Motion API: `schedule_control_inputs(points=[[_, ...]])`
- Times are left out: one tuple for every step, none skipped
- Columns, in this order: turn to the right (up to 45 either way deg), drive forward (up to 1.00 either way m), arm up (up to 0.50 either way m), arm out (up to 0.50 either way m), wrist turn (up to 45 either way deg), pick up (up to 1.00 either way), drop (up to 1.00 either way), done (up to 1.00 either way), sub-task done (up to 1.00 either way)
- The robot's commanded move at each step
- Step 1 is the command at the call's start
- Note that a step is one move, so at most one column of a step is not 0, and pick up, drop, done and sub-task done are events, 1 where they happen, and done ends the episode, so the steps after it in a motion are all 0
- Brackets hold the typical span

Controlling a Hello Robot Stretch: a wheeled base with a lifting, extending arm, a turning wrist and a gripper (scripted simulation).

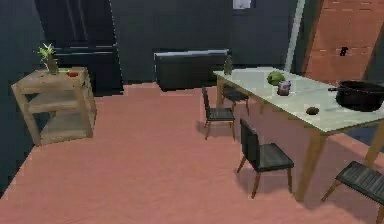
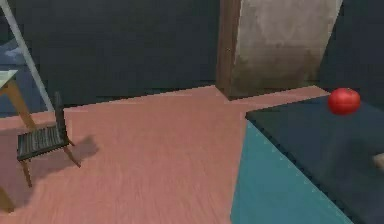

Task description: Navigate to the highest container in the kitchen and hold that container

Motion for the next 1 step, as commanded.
schedule_control_inputs(points=[[45.0, 0.00, 0.00, 0.00, 0.0, 0.00, 0.00, 0.00, 0.00]])
